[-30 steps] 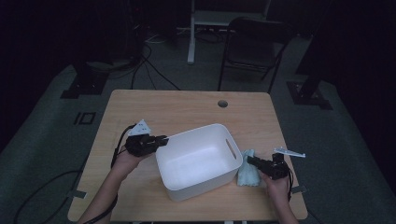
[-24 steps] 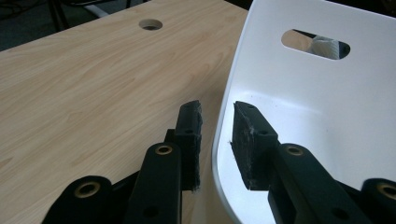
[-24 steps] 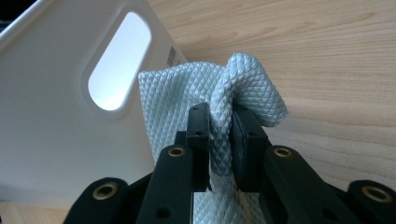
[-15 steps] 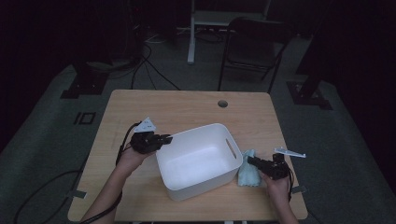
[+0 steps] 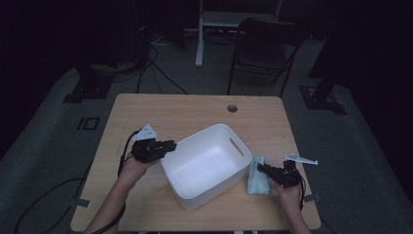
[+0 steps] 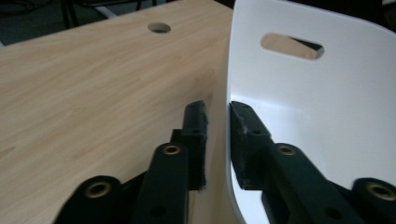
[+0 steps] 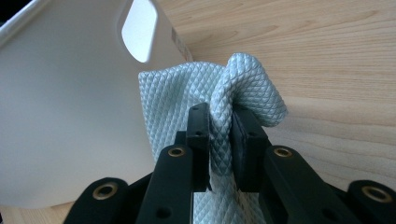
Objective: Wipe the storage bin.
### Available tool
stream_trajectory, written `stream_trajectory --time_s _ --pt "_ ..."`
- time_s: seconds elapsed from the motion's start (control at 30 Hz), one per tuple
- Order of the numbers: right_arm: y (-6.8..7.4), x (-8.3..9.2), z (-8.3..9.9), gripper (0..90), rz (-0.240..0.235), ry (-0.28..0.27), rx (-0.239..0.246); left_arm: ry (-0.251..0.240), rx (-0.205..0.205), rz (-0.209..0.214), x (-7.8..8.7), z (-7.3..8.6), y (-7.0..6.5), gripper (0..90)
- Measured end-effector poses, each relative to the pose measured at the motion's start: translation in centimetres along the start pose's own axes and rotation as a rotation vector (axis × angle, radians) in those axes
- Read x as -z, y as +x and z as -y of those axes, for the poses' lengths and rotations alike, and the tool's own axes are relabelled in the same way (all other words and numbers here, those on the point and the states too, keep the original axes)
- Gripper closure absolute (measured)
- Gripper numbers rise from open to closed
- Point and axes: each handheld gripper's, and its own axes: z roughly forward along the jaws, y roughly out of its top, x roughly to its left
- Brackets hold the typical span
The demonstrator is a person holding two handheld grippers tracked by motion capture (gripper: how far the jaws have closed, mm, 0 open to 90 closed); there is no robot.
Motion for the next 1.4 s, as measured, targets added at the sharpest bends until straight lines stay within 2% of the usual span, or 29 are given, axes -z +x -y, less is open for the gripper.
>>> stream_trajectory --time_s 0.13,0.2,0.3,0.47,0.5,0.53,0.67,0.73,0.87,1.03,1.23,1.33,1.4 --pt "-0.2 0.1 0.0 79.0 0.002 -0.003 -0.005 0.017 -0.011 -0.003 -0.5 -0.4 -0.2 78.9" --pt "-0.2 0.2 0.0 79.0 0.001 -0.003 -0.006 0.022 -0.001 0.009 -0.5 -0.4 -0.2 82.6" --pt "-0.2 0.2 0.0 79.0 0.000 -0.003 -0.007 0.026 -0.012 -0.024 -0.4 -0.4 -0.6 86.1" --pt "-0.1 0.2 0.0 79.0 0.000 -0.006 -0.005 0.009 0.024 -0.052 -0.1 0.1 -0.8 87.8" --pt "-0.1 0.2 0.0 79.0 -0.001 -0.005 -0.005 0.001 0.039 -0.085 0.2 0.3 -1.1 87.8" --pt "-0.1 0.2 0.0 79.0 0.000 -0.005 -0.005 -0.003 0.044 -0.096 0.3 0.4 -1.2 87.5" --pt "-0.1 0.0 0.0 79.0 -0.004 -0.002 -0.004 -0.010 0.066 -0.080 0.4 0.5 -1.1 85.5" --pt "-0.1 0.0 0.0 79.0 -0.003 0.000 -0.001 -0.015 0.061 -0.095 0.4 0.3 -1.0 84.2" --pt "0.0 -0.1 0.0 79.0 -0.005 0.002 -0.002 0.000 0.046 -0.090 0.1 0.1 -1.1 82.4" --pt "-0.1 -0.1 0.0 79.0 -0.003 0.002 -0.004 -0.006 0.043 -0.110 0.0 0.2 -1.3 87.4" --pt "-0.1 -0.3 0.0 79.1 -0.006 0.007 -0.002 -0.023 0.105 -0.177 0.6 0.7 -2.0 87.7" --pt "0.1 -0.6 0.0 79.1 -0.008 0.014 0.002 -0.035 0.133 -0.197 0.9 1.1 -2.6 87.4" --pt "0.2 -0.7 0.0 79.1 -0.012 0.020 0.005 -0.036 0.120 -0.206 0.9 1.2 -3.0 87.2"
